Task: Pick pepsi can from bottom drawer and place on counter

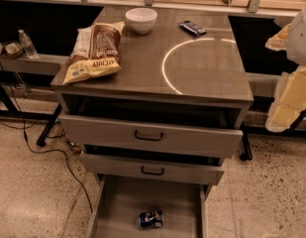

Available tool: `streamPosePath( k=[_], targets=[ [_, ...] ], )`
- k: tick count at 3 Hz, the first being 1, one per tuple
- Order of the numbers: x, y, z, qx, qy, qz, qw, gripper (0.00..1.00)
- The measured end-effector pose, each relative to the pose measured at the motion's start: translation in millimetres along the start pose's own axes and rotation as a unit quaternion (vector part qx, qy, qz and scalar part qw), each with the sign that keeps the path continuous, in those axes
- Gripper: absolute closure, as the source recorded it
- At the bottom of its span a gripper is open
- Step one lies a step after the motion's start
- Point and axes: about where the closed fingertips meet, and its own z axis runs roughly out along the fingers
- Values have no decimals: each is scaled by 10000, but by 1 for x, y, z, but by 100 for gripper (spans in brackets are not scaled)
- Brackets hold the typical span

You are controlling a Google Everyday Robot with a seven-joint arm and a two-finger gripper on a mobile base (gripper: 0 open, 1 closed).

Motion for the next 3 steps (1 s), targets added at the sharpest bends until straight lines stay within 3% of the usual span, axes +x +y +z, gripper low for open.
streamPosePath(
  k=[1,2,3],
  targets=[
    [2,0,4,5,-25,-22,10000,0],
    [14,8,37,-125,-126,-185,9997,0],
    [22,22,90,-317,-237,-350,9986,0]
  ],
)
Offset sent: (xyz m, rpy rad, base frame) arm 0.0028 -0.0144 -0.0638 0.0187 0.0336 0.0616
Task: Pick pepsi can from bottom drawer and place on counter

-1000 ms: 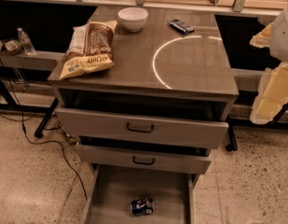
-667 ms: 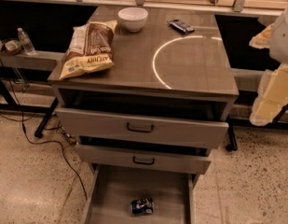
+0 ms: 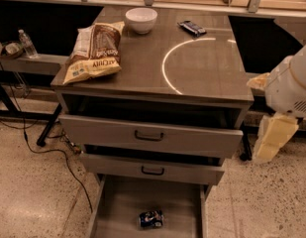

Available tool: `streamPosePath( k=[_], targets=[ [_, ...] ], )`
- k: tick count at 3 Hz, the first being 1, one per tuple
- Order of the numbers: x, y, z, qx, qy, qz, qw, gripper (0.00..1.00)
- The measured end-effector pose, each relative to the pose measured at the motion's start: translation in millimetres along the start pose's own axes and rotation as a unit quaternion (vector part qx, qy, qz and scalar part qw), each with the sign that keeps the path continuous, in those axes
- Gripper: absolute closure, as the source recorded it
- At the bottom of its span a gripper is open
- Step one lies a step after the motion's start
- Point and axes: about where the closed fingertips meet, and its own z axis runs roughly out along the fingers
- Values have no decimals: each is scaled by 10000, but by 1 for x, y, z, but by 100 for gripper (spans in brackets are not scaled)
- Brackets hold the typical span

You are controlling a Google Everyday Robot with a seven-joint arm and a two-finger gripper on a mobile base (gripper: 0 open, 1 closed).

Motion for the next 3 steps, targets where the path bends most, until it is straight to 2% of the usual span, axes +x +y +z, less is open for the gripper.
streamPosePath(
  k=[1,2,3],
  targets=[
    [11,18,66,-272,-86,-66,9996,0],
    [27,47,129,-669,-171,60,9976,0],
    [27,49,132,-681,-197,74,9975,0]
  ],
)
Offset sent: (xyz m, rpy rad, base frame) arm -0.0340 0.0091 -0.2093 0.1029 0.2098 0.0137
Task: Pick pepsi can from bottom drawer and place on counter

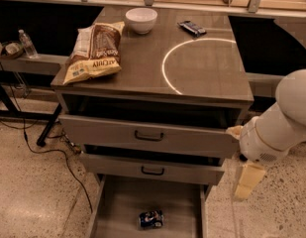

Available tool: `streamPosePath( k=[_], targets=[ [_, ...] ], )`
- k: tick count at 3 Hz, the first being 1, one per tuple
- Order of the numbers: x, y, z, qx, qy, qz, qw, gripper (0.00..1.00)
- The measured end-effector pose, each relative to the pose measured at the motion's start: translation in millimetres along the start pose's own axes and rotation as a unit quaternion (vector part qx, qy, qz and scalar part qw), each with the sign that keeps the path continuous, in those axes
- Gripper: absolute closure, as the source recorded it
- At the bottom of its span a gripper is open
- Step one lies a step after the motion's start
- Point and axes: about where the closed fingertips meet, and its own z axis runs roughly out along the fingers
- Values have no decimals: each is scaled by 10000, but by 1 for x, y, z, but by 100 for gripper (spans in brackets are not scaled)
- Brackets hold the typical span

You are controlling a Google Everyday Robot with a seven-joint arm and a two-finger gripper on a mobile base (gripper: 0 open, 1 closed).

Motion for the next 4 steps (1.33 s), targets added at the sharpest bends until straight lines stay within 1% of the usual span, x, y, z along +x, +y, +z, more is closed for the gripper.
streamPosePath(
  k=[1,2,3,4],
  targets=[
    [3,8,21,-66,-107,12,9999,0],
    [4,35,104,-153,-201,-311,9992,0],
    [6,47,174,-222,-344,-531,9977,0],
    [-5,52,261,-356,-515,-594,9963,0]
  ],
)
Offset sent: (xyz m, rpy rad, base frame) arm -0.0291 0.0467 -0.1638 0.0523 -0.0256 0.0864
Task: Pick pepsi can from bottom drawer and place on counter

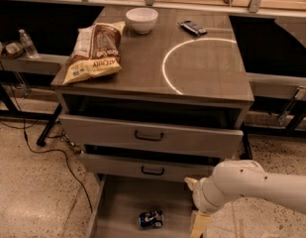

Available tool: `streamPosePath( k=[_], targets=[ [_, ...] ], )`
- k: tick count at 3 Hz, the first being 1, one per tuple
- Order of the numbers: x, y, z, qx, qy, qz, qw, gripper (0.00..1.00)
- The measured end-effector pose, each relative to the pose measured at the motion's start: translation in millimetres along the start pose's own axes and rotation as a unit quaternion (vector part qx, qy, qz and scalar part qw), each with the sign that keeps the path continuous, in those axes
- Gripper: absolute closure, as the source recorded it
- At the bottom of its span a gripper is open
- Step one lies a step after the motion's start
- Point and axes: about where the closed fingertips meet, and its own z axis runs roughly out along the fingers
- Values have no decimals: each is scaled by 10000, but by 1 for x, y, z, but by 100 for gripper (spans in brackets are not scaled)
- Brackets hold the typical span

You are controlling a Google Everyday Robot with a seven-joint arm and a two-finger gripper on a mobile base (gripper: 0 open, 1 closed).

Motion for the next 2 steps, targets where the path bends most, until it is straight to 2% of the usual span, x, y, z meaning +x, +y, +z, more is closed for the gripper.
streamPosePath(
  k=[1,2],
  targets=[
    [-1,0,4,-4,0,17,10000,0],
    [-11,-3,46,40,-99,186,9998,0]
  ],
)
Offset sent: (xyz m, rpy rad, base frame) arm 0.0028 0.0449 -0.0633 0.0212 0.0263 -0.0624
